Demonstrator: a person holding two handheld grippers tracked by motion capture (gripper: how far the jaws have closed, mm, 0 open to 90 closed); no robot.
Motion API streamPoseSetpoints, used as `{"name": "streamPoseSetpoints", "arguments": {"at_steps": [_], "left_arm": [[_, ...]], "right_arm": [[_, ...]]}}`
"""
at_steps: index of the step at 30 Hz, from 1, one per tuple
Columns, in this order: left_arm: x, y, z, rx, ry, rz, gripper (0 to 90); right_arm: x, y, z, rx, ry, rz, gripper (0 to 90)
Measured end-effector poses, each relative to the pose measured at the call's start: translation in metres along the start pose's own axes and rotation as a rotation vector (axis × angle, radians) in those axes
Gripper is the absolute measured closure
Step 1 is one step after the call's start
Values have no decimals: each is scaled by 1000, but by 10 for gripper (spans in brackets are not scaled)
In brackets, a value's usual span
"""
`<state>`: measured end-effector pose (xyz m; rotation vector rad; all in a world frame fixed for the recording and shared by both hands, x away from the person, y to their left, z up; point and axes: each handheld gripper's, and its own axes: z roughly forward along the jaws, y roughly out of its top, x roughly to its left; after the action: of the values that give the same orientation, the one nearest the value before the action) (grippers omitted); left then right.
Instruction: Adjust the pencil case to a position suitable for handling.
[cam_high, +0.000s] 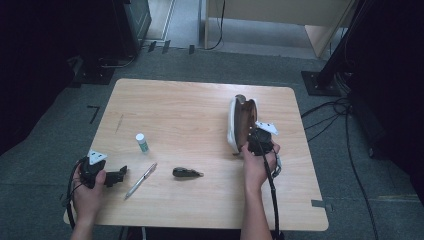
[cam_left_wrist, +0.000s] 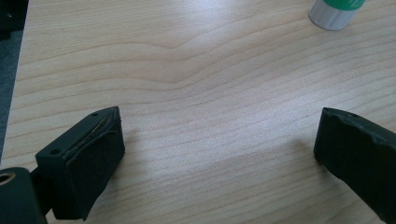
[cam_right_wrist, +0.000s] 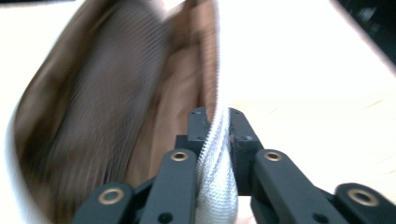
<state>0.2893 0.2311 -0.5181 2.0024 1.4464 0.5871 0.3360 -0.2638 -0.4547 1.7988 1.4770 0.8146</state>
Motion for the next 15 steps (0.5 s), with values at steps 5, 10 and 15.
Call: {"name": "streamPoseSetpoints", "arguments": {"at_steps": [5,10,15], "left_arm": [[0,0,0,-1,0,1,17],[0,0,0,0,0,0,16],[0,0,0,-1,0,1,17]], "right_arm": [[-6,2,-7,-42,24,-32,859],[-8,3,-12,-68,82,-80,863],[-7,5,-18,-79,185,-107,865]]}}
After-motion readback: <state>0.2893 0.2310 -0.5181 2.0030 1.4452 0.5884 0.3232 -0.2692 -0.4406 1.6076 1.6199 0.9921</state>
